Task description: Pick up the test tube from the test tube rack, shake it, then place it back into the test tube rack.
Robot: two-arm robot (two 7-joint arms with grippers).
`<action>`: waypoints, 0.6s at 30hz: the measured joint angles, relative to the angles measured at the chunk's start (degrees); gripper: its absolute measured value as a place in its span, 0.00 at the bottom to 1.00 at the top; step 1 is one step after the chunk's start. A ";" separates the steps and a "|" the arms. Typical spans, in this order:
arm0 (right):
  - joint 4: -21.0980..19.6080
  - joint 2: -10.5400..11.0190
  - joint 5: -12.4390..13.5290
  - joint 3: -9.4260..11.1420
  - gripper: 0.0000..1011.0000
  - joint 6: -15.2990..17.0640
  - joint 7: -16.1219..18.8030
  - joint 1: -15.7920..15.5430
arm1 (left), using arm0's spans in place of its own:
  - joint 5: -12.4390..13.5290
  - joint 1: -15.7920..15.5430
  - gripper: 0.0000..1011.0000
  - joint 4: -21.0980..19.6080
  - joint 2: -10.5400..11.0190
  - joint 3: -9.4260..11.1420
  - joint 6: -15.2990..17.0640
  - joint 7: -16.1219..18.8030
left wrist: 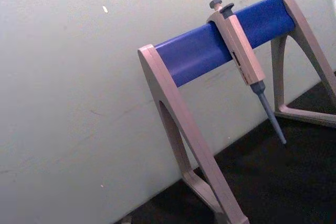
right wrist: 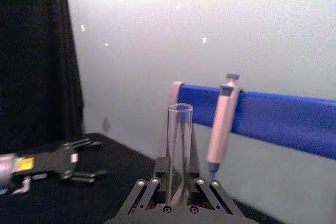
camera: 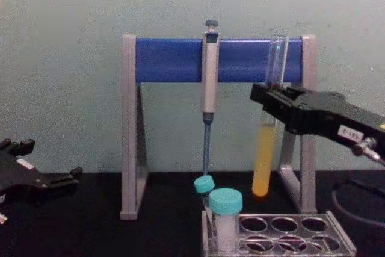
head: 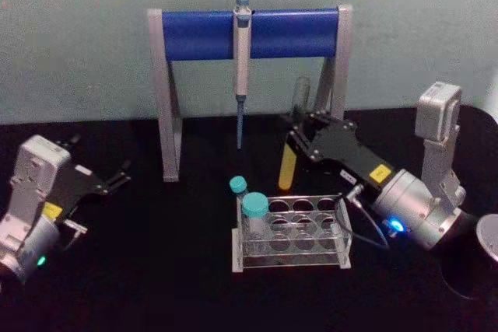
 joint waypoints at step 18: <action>0.94 -1.09 -3.24 2.37 0.23 -1.31 -3.89 -0.07 | 0.00 0.00 1.00 0.00 0.00 0.00 0.00 0.00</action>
